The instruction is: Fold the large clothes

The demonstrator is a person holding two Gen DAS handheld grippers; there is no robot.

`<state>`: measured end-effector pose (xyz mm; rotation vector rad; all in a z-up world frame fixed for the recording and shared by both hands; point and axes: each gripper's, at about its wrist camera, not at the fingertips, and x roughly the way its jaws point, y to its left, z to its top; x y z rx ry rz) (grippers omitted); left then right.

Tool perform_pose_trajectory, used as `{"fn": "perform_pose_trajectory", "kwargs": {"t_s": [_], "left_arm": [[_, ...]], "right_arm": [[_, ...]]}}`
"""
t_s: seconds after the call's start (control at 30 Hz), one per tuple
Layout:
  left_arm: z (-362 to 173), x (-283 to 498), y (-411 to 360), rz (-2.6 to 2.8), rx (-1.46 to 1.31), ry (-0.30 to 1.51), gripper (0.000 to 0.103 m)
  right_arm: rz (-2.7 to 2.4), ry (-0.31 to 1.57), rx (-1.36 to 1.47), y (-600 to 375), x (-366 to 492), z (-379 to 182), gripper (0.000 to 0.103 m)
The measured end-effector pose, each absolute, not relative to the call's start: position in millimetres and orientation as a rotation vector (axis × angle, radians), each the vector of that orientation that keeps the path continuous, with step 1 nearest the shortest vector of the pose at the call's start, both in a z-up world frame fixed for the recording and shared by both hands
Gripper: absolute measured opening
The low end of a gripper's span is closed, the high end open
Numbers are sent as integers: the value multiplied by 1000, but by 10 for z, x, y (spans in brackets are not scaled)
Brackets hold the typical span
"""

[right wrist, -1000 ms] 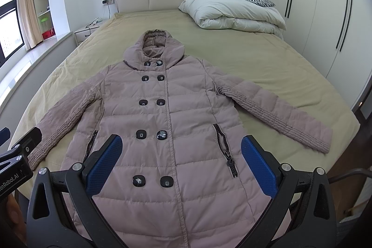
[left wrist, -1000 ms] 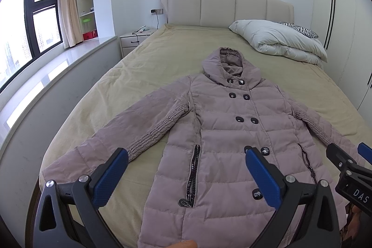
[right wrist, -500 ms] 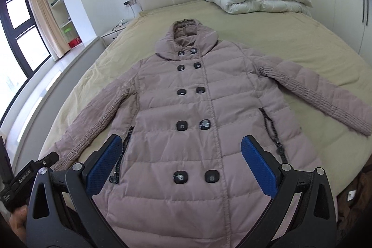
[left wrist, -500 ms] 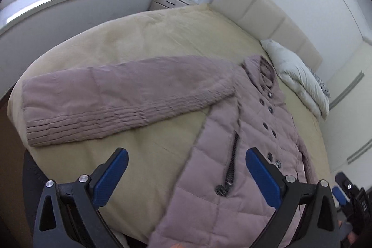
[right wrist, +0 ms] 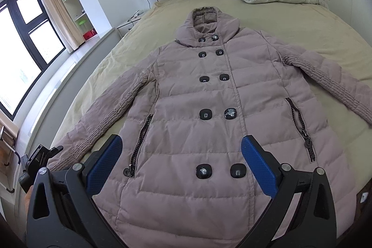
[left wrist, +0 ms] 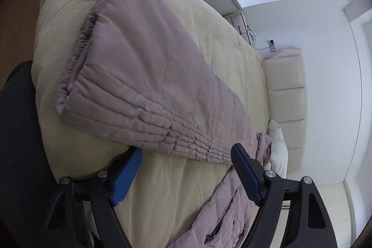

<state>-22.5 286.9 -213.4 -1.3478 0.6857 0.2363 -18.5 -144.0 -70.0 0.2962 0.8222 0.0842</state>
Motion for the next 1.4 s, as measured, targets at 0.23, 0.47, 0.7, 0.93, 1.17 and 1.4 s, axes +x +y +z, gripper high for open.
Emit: {"fn": "perform_pose_trajectory", "kwargs": {"t_s": [0.23,0.47,0.7,0.93,1.17,1.4], "left_arm": [[-2215,-223,2948,328,-1433,648,74],[-1812,120,3122,337,-1159,623,17],[-748,711,2104,174,-378,522,12],[-799,650,599,-50,189,446,10],[-1061,357,207,-137,344,446,9],[-1094,323,117,-151,387,430,9]], "right_arm": [[82,836,309,-1484,-169,-751,103],[77,843,331,-1632,-143,-855,90],[60,867,406,-2001,-76,-1029,73],[233,858,639,-2325,207,-1068,71],[582,940,951,-2162,731,-1246,71],[645,1052,1060,-1805,1147,-1497,71]]}}
